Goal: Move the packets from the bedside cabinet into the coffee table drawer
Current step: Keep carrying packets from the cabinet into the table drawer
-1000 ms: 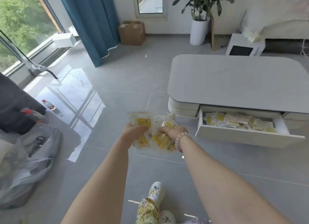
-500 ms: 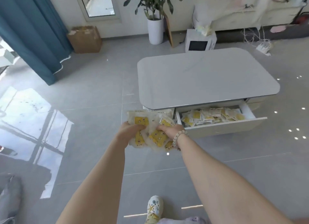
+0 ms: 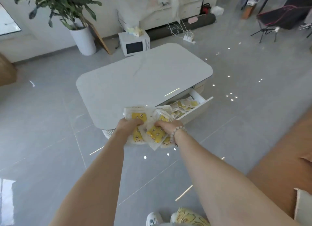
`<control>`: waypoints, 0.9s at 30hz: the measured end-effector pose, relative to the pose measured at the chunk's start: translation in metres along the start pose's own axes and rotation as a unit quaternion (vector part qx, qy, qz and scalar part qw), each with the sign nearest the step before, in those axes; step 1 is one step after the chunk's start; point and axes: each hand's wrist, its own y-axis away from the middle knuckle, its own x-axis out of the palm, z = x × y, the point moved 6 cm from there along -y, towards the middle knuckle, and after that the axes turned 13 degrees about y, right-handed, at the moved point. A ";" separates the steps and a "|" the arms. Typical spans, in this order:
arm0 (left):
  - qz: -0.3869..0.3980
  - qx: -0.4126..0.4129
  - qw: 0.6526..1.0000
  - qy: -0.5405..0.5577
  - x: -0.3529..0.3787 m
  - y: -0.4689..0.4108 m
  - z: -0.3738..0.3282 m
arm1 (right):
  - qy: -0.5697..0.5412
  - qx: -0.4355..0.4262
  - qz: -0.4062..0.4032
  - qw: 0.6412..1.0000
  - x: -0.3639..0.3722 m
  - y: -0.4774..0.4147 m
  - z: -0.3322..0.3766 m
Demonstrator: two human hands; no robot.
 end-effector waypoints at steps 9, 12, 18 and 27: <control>0.027 -0.023 0.996 -0.081 0.065 -0.036 0.000 | -0.044 0.069 -0.010 0.997 -0.035 -0.037 -0.029; 0.025 -0.027 0.995 -0.088 0.088 -0.049 -0.005 | -0.042 0.075 -0.017 0.996 -0.056 -0.054 -0.031; 0.025 -0.043 0.996 -0.072 0.148 -0.080 -0.027 | -0.038 0.072 -0.008 0.997 -0.104 -0.105 -0.022; 0.003 -0.073 0.994 -0.082 0.232 -0.124 -0.041 | -0.025 0.086 0.021 0.996 -0.169 -0.187 -0.027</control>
